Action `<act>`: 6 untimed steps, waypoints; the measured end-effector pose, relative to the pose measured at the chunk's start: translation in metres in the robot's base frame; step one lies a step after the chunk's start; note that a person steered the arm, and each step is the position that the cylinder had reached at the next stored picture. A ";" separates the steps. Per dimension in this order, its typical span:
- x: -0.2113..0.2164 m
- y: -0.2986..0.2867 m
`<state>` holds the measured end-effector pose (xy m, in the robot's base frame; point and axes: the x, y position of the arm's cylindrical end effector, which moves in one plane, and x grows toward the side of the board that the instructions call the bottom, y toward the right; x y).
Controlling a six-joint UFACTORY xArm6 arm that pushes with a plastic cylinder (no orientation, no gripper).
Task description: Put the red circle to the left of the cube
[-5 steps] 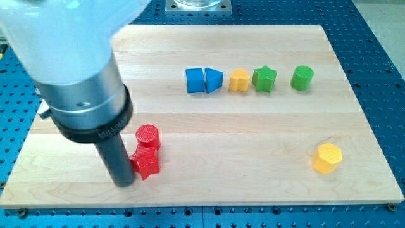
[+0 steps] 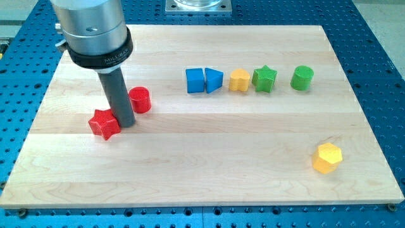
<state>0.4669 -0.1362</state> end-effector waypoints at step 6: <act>0.076 0.006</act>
